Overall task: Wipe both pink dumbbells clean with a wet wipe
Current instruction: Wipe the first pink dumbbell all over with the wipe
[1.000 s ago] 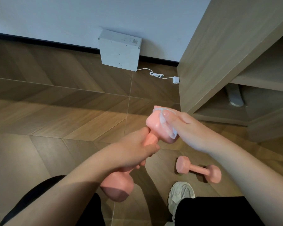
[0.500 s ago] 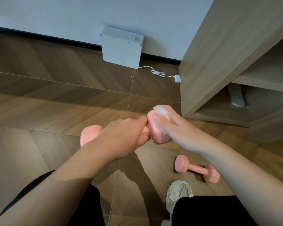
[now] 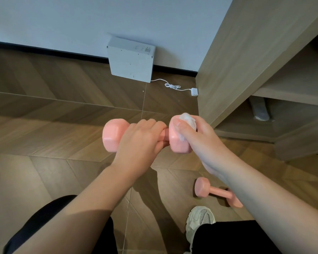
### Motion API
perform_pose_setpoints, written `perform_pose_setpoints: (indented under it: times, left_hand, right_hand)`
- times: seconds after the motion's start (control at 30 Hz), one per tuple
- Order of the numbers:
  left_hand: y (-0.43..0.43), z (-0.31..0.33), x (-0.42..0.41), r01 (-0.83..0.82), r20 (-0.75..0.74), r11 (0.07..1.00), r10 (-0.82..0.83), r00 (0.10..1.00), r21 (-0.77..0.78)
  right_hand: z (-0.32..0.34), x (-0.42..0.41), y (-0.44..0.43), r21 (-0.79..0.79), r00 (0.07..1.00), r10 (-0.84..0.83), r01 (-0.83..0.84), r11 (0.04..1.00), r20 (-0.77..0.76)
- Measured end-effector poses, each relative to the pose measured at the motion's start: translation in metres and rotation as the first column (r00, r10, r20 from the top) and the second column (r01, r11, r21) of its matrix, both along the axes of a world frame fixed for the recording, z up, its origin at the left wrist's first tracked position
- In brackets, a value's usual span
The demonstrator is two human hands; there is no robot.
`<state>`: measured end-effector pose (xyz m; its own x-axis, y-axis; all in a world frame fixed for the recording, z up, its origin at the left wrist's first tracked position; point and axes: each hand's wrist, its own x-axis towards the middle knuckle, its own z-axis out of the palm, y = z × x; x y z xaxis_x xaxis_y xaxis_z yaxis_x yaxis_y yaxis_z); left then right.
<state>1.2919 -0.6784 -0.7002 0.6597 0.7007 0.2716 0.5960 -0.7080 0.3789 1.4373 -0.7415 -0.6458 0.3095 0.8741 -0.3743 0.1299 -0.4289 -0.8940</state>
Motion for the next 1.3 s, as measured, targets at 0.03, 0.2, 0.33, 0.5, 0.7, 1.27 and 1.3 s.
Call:
perform_pose_setpoints:
  times: [0.03,0.2,0.33,0.5,0.7,1.27,1.3]
  left_hand:
    - [0.0,0.002,0.0,-0.026,0.014,0.999,0.026,1.0,0.021]
    - [-0.008,0.015,-0.008,-0.113,0.306,0.989,0.077,0.949,0.1]
    - [-0.016,0.019,-0.009,-0.169,0.331,0.772,0.444,0.833,-0.612]
    - [0.002,0.035,0.016,0.561,0.344,0.088,0.863,0.369,-0.823]
    - [0.01,0.04,0.018,0.72,0.124,0.165,0.986,-0.11,-0.674]
    - [0.023,0.029,-0.006,0.666,0.147,0.169,0.985,-0.089,-0.727]
    - [0.023,0.029,-0.006,0.66,0.156,0.168,0.985,-0.076,-0.732]
  right_hand:
    - [0.001,0.0,0.001,0.012,0.999,-0.031,0.031,0.999,-0.026]
    - [0.008,0.001,0.004,-0.006,0.954,-0.179,0.183,0.983,-0.239]
    - [0.013,0.007,0.006,-0.014,0.911,-0.233,0.243,0.97,-0.341]
    - [0.012,0.002,0.005,0.065,0.932,-0.109,0.139,0.988,-0.347]
    - [0.005,-0.014,-0.002,0.144,0.988,0.155,-0.151,0.978,-0.014]
    - [-0.006,-0.018,-0.015,0.281,0.822,0.195,-0.391,0.876,0.535]
    - [-0.007,-0.019,-0.015,0.259,0.822,0.223,-0.403,0.878,0.524]
